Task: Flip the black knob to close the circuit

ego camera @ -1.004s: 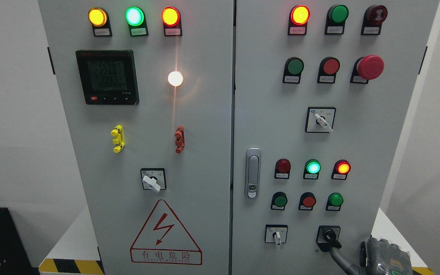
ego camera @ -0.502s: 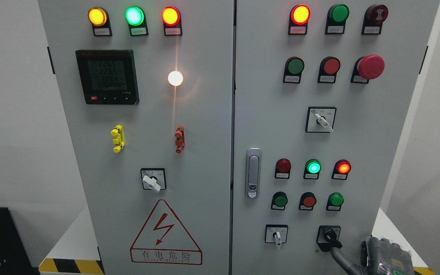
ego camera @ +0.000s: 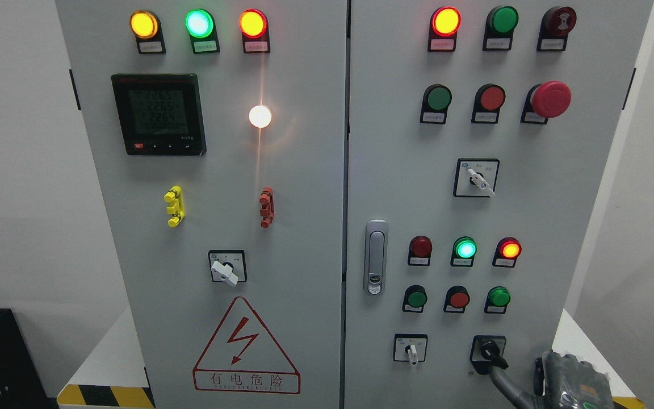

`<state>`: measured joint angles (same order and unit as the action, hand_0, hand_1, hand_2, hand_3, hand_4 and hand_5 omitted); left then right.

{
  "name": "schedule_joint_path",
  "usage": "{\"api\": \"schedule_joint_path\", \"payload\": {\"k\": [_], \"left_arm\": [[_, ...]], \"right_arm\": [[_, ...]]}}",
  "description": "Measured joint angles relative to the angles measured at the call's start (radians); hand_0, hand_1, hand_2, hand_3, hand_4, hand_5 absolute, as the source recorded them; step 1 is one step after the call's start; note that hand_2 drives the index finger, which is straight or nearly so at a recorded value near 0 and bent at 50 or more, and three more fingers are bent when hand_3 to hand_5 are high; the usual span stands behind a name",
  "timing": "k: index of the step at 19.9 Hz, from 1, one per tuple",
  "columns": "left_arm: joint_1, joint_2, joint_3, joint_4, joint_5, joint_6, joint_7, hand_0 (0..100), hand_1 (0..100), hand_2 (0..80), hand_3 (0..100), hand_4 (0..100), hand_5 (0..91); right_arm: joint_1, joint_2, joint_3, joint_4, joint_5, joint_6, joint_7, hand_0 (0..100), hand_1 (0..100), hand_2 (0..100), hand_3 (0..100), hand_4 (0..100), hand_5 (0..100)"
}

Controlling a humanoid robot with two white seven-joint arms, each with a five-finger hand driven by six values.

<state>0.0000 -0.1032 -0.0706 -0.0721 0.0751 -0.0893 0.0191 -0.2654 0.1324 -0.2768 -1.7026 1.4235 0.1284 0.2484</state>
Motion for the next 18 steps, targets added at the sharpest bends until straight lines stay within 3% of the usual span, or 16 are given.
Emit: {"api": "schedule_joint_path", "payload": {"k": [12,18], "left_arm": [[0.000,0.000,0.000,0.000,0.000,0.000,0.000,12,56,0.0,0,0,0.0],[0.000,0.000,0.000,0.000,0.000,0.000,0.000,12,56,0.0,0,0,0.0]], "right_arm": [[0.040,0.001,0.049,-0.010,-0.003,0.000,-0.031,0,0,89,100,91,92],[0.081,0.002,0.033,-0.035,-0.020,-0.017,-0.049,0,0,89,100,91,92]]}}
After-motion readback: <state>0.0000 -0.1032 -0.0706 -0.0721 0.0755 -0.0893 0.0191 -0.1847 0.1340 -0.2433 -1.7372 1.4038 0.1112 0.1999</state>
